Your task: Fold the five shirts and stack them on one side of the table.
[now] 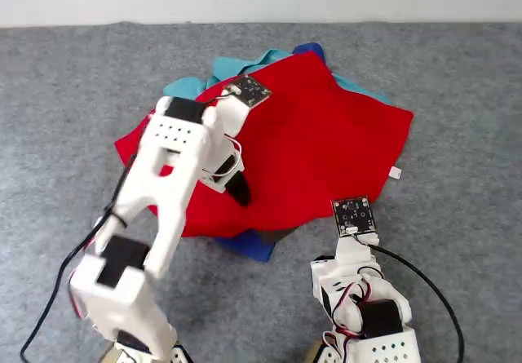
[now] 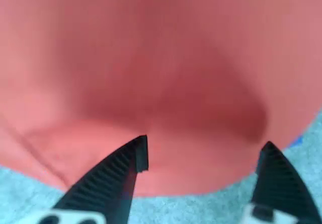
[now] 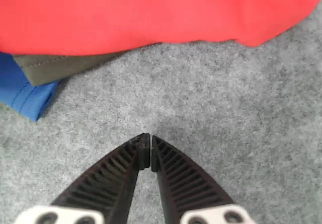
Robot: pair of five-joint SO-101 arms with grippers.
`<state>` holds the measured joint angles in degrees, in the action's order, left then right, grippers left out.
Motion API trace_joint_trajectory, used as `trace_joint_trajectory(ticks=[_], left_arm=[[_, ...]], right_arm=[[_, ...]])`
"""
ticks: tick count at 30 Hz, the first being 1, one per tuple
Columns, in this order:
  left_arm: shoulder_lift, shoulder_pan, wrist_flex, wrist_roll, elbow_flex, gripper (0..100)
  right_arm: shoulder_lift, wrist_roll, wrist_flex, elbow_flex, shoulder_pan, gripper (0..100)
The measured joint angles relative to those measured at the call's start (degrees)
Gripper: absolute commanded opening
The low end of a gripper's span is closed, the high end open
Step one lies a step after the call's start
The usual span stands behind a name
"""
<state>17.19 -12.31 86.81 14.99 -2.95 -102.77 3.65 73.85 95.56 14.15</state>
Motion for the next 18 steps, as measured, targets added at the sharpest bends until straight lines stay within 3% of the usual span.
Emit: trace_joint_trajectory(ticks=[7, 13, 18], left_arm=[[16.2, 0.0, -0.1, -0.1, -7.8, 29], [22.9, -0.9, 1.8, 0.0, -14.4, 1], [23.5, -1.3, 5.9, -0.1, -17.8, 1]], right_arm=[[0.0, 0.0, 0.0, 0.0, 0.0, 1.0], [0.0, 0.0, 0.0, 0.0, 0.0, 1.0], [0.0, 0.0, 0.0, 0.0, 0.0, 1.0]])
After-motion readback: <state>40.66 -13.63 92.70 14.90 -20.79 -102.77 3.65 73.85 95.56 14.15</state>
